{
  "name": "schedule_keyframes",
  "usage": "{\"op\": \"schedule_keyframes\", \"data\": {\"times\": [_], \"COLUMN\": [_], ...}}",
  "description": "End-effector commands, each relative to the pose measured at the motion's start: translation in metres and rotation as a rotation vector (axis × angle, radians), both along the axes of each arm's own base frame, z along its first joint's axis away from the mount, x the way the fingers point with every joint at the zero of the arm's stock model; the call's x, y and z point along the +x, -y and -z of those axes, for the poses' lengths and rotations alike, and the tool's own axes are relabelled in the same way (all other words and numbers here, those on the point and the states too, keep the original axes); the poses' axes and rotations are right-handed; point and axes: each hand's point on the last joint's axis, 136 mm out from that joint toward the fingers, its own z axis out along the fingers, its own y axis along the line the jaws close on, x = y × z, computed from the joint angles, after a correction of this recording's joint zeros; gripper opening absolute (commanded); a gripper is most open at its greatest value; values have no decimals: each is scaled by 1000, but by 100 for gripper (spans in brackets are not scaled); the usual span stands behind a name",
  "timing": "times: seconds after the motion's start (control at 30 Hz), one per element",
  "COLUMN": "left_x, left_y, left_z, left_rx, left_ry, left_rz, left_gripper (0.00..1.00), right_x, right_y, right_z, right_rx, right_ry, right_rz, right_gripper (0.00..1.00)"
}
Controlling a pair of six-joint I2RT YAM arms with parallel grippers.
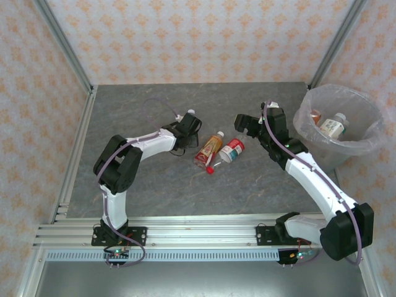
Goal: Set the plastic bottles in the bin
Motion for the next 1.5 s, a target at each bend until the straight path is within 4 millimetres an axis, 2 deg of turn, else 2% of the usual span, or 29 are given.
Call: {"op": "schedule_keyframes", "data": {"times": [0.0, 0.47, 0.5, 0.67, 0.83, 1.07, 1.27, 1.37, 1.47], "left_x": [2, -3, -3, -5, -12, -36, -60, -71, -81], "left_y": [9, 11, 12, 15, 24, 44, 62, 73, 85], "left_z": [-29, -48, -50, -57, -74, -103, -126, -135, -142], "left_rx": [-44, -80, -87, -118, -182, -259, -347, -376, -406], "left_ry": [78, 116, 121, 137, 195, 305, 362, 373, 371], "left_rz": [38, 65, 68, 84, 149, 308, 452, 523, 593], "left_gripper": [53, 52, 52, 51, 50, 48, 46, 46, 46], "right_x": [2, 4, 6, 6, 7, 12, 14, 15, 22], "right_y": [-4, -5, -6, -6, -12, -41, -83, -97, -105], "right_z": [-6, -7, 1, 2, 0, -6, -34, -46, -43], "right_rx": [16, 26, 19, 21, 72, 287, 507, 572, 569], "right_ry": [6, 12, -9, -14, -17, -62, -84, -75, -84], "right_rz": [-1, -1, 0, -1, -6, -58, -210, -272, -280], "right_gripper": [99, 99, 99, 99, 99, 99, 99, 99, 99]}}
